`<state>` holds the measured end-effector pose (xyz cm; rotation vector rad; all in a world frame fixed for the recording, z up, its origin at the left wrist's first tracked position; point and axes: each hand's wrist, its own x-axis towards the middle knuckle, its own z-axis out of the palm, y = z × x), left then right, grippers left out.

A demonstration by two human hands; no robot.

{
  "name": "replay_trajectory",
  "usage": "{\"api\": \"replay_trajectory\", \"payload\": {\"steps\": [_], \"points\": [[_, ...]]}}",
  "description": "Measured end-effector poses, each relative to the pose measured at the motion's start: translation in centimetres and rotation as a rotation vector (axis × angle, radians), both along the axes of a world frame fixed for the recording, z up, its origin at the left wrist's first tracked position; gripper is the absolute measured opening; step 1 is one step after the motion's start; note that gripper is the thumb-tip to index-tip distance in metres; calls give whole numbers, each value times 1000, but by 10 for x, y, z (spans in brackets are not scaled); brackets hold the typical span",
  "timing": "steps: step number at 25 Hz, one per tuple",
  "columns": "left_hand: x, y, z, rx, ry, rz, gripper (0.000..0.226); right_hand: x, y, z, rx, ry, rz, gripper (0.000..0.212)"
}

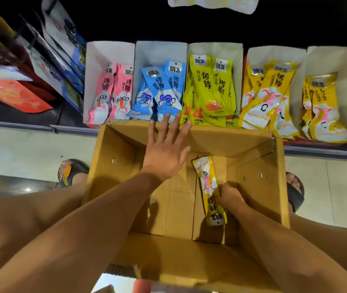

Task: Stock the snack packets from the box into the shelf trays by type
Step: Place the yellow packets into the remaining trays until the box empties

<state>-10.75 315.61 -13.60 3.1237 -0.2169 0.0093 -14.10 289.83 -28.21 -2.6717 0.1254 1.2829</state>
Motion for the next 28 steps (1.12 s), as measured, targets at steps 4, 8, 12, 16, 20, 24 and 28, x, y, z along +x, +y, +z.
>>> {"api": "replay_trajectory", "payload": {"steps": [4, 8, 12, 16, 20, 24, 28], "points": [[1, -1, -1, 5, -4, 2, 70, 1, 2, -1, -8, 89, 42, 29], [2, 0, -2, -7, -8, -3, 70, 2, 5, -2, -15, 106, 31, 34], [-1, 0, 3, 25, 26, -7, 72, 11, 3, 25, 41, 43, -21, 18], [1, -2, 20, 27, 148, 14, 72, 24, 4, 82, 193, -112, -38, 21], [1, -8, 55, -81, 200, -33, 64, 47, 5, 166, 321, -238, 107, 20], [8, -37, 113, -169, 278, -221, 47, 65, -9, 262, 427, -295, 270, 17], [19, -69, 156, -338, 485, -168, 55, 83, -38, 337, 423, -392, 361, 9]]}}
